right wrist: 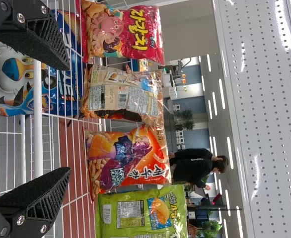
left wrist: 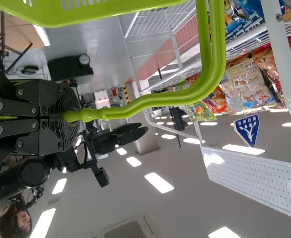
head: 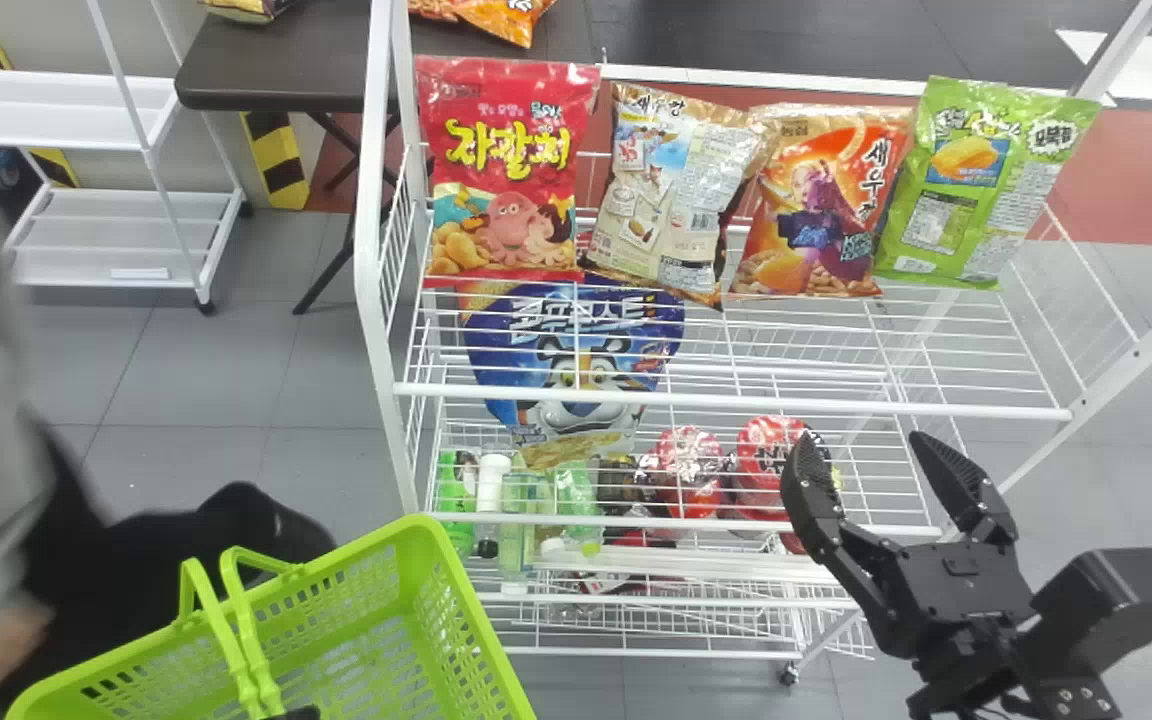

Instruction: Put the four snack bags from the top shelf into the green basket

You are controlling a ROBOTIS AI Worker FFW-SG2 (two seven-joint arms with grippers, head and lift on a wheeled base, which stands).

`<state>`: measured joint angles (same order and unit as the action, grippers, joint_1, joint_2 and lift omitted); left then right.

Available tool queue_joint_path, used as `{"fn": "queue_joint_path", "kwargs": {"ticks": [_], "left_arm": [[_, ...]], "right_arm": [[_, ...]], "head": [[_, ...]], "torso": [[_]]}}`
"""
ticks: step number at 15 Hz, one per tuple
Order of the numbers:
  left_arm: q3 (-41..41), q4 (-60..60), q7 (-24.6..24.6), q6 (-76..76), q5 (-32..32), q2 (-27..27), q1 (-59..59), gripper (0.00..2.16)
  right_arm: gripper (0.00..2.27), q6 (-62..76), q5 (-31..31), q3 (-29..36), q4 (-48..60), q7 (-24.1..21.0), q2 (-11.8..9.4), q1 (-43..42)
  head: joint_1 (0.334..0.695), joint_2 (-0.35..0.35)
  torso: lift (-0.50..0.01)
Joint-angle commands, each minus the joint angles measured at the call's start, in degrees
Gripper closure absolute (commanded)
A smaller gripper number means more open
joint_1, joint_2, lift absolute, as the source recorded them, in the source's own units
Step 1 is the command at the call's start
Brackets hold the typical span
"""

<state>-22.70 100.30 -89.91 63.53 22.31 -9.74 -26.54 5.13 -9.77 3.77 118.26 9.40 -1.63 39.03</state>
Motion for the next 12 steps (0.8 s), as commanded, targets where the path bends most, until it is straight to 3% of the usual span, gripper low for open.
{"fn": "queue_joint_path", "kwargs": {"ticks": [1, 12], "left_arm": [[-0.06, 0.16, -0.66, 0.24, 0.01, -0.01, -0.09, 2.15], [0.2, 0.69, -0.66, 3.93, -0.08, -0.1, 1.23, 2.15]], "right_arm": [[0.09, 0.0, 0.01, -0.08, 0.04, 0.01, -0.04, 0.08], [0.09, -3.34, 0.63, -0.87, -0.04, 0.01, -0.13, -2.38]], "head": [[0.695, -0.078], [0.695, -0.074]], "torso": [[0.0], [0.0]]}}
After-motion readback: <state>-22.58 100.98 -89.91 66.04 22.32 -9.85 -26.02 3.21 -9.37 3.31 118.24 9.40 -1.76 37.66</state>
